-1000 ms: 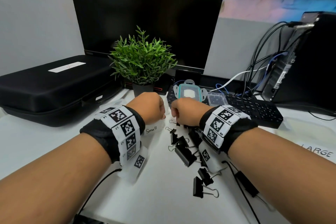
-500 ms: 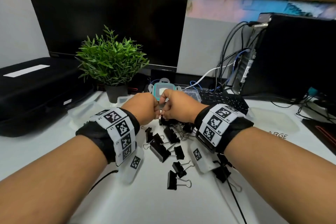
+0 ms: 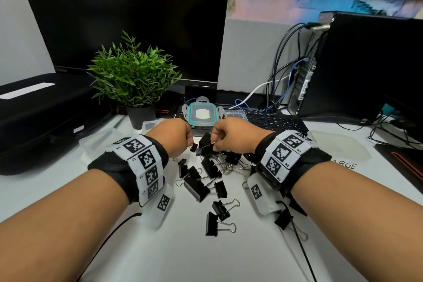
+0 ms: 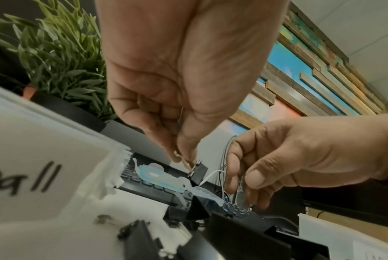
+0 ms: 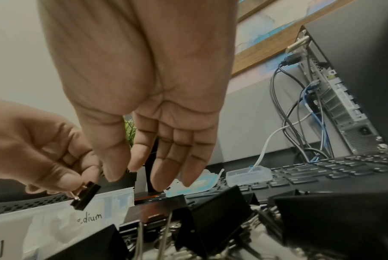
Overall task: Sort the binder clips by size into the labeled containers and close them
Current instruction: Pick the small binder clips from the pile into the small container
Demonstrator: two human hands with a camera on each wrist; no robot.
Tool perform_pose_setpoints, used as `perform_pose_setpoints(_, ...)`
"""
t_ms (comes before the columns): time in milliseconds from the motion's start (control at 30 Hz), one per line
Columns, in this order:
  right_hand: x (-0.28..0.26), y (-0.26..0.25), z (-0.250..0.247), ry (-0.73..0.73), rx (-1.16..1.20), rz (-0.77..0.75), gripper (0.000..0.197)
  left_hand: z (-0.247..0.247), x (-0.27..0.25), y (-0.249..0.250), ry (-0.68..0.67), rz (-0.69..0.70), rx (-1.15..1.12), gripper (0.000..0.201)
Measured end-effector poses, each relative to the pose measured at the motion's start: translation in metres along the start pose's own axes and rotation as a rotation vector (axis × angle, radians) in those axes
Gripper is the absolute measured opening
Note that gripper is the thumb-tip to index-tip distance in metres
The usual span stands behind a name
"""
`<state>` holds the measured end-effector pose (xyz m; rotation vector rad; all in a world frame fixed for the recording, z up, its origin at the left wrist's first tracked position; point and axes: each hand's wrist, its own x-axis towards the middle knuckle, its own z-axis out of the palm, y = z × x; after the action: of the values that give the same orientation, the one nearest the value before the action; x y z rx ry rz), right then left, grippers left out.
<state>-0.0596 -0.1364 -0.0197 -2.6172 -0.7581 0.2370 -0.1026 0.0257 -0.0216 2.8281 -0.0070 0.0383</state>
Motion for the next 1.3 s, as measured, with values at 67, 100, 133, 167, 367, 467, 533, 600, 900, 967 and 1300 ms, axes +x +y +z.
perform_pose_setpoints(67,-0.001,0.004,0.0,-0.016,-0.016,0.01,0.014,0.002,0.001,0.003,0.003,0.009,-0.014,0.018)
perform_pose_setpoints(100,-0.001,0.006,-0.001,-0.028,-0.03,0.014,0.016,0.003,0.002,0.005,0.002,0.018,-0.015,0.018)
perform_pose_setpoints(133,-0.001,0.008,-0.002,-0.041,-0.042,0.022,0.018,0.004,0.002,0.007,0.0,0.03,-0.014,0.017)
perform_pose_setpoints(167,0.0,0.009,-0.003,-0.056,-0.057,0.026,0.019,0.005,0.002,0.009,-0.003,0.038,-0.014,0.017)
perform_pose_setpoints(367,0.009,0.003,-0.002,-0.073,-0.132,0.019,0.02,0.005,-0.002,0.006,-0.025,0.046,0.0,0.021)
perform_pose_setpoints(467,0.007,0.001,0.0,-0.072,-0.176,0.025,0.022,0.002,-0.006,-0.003,-0.019,0.023,0.003,0.022)
perform_pose_setpoints(533,0.004,0.001,0.0,-0.081,-0.212,0.029,0.022,-0.002,-0.008,-0.008,0.0,0.005,-0.007,0.019)
perform_pose_setpoints(600,0.001,0.001,-0.001,-0.106,-0.256,0.042,0.022,-0.008,-0.01,-0.014,0.034,0.001,-0.016,0.02)
perform_pose_setpoints(900,0.002,0.011,-0.008,-0.109,-0.221,0.092,0.021,-0.036,-0.013,-0.04,0.096,-0.167,0.083,0.024)
perform_pose_setpoints(967,0.002,0.014,-0.005,-0.115,-0.215,0.102,0.02,-0.036,-0.011,-0.045,0.087,-0.201,0.126,0.022)
perform_pose_setpoints(1300,0.001,0.024,-0.013,-0.11,-0.26,0.105,0.018,-0.019,-0.007,-0.05,-0.003,-0.199,0.217,0.02)
